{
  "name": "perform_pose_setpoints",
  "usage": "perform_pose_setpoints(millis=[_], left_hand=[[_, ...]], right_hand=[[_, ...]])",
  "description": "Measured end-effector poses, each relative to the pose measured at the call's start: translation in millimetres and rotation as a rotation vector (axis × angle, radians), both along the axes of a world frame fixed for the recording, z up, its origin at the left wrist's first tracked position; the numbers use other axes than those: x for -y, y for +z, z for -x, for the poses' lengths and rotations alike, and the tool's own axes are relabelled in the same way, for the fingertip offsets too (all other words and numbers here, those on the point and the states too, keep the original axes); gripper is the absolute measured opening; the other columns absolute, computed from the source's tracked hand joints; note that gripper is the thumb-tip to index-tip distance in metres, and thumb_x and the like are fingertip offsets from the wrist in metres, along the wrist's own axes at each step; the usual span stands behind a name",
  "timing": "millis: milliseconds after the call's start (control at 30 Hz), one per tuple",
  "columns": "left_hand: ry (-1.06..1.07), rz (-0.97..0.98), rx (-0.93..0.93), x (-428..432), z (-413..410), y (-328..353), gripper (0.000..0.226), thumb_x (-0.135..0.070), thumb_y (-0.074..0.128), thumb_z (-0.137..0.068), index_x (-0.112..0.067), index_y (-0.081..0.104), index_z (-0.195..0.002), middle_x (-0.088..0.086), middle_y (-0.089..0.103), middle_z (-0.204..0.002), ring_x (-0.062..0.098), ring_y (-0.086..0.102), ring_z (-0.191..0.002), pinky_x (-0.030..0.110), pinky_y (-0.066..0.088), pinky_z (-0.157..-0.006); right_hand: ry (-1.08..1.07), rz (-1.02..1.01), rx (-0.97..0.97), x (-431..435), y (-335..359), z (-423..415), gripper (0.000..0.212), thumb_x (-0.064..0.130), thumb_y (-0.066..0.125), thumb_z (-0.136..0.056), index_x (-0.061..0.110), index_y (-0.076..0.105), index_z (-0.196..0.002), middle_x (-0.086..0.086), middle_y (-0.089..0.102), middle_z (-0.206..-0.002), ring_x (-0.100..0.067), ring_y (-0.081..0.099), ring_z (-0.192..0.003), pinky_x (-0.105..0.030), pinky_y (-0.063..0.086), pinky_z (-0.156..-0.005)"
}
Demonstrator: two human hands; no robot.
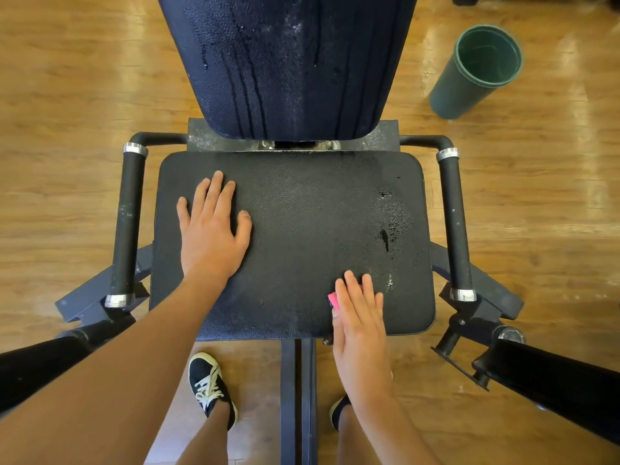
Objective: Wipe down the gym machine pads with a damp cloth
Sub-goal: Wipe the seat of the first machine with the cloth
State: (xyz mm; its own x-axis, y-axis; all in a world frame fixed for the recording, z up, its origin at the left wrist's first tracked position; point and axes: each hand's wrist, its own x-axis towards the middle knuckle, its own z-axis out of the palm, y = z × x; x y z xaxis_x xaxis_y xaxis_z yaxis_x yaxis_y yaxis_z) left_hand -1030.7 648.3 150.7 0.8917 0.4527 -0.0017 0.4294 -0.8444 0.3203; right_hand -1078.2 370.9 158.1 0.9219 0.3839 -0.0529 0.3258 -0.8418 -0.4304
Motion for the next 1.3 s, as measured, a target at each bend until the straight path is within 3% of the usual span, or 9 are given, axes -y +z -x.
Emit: perform_pose_setpoints(millis=[167, 267, 333, 467, 867, 1300], left_hand=[[0.002, -0.009, 0.002, -1.9, 0.6, -1.2, 0.056, -0.041, 0.036, -0.103, -0.015, 0.043, -0.152, 0.003, 0.029, -0.166, 0.022, 0.019, -0.155, 0.057, 0.009, -0.125], [0.009, -0.006, 0.001, -0.1, -0.3, -1.7, 0.056, -0.041, 0.036, -0.103, -0.015, 0.043, -0.152, 0.003, 0.029, -0.167, 0.022, 0.019, -0.155, 0.056, 0.009, -0.126], [0.012, 0.000, -0.001, 1.9, -2.1, -1.0, 0.056, -0.041, 0.036, -0.102, -0.015, 0.044, -0.151, 0.002, 0.029, -0.167, 0.022, 0.019, -0.155, 0.056, 0.008, -0.126], [0.018, 0.002, -0.012, -0.4, -1.7, -1.2, 0.056, -0.041, 0.036, -0.102, -0.016, 0.043, -0.152, 0.001, 0.028, -0.167, 0.020, 0.017, -0.156, 0.054, 0.007, -0.126], [0.018, -0.017, -0.003, -0.4, -2.0, -6.3, 0.056, -0.040, 0.036, -0.102, -0.016, 0.044, -0.151, 0.001, 0.028, -0.167, 0.021, 0.019, -0.155, 0.054, 0.008, -0.126], [0.025, -0.008, -0.009, -3.5, -4.5, -6.8, 0.055, -0.040, 0.036, -0.102, -0.018, 0.043, -0.151, 0.000, 0.027, -0.168, 0.021, 0.018, -0.156, 0.054, 0.007, -0.126]], right_hand=[[0.008, -0.002, -0.007, -3.0, 4.3, -4.0, 0.043, 0.015, 0.045, -0.102, 0.004, 0.058, -0.142, -0.011, 0.049, -0.154, -0.037, 0.038, -0.146, -0.056, 0.031, -0.118], [0.011, -0.069, -0.060, -1.4, 9.8, -12.1, 0.052, 0.027, 0.026, -0.110, 0.003, 0.052, -0.147, -0.009, 0.042, -0.159, -0.034, 0.030, -0.151, -0.049, 0.019, -0.124], [-0.016, -0.126, -0.092, 0.0, 12.3, -25.4, 0.048, 0.024, 0.032, -0.109, 0.004, 0.048, -0.150, -0.006, 0.036, -0.162, -0.030, 0.023, -0.155, -0.045, 0.012, -0.127], [-0.067, -0.140, -0.056, -10.1, 19.0, -75.9, 0.042, 0.010, 0.048, -0.107, 0.000, 0.049, -0.148, -0.013, 0.040, -0.160, -0.033, 0.023, -0.154, -0.053, 0.014, -0.126], [-0.105, -0.073, 0.014, -50.8, 15.0, -223.6, 0.043, 0.013, 0.040, -0.110, 0.003, 0.045, -0.151, -0.015, 0.040, -0.160, -0.035, 0.021, -0.155, -0.048, 0.006, -0.127], [-0.079, -0.002, -0.007, -49.1, 9.5, -207.3, 0.044, 0.011, 0.041, -0.109, 0.004, 0.042, -0.153, -0.014, 0.037, -0.162, -0.035, 0.019, -0.156, -0.047, 0.005, -0.127]])
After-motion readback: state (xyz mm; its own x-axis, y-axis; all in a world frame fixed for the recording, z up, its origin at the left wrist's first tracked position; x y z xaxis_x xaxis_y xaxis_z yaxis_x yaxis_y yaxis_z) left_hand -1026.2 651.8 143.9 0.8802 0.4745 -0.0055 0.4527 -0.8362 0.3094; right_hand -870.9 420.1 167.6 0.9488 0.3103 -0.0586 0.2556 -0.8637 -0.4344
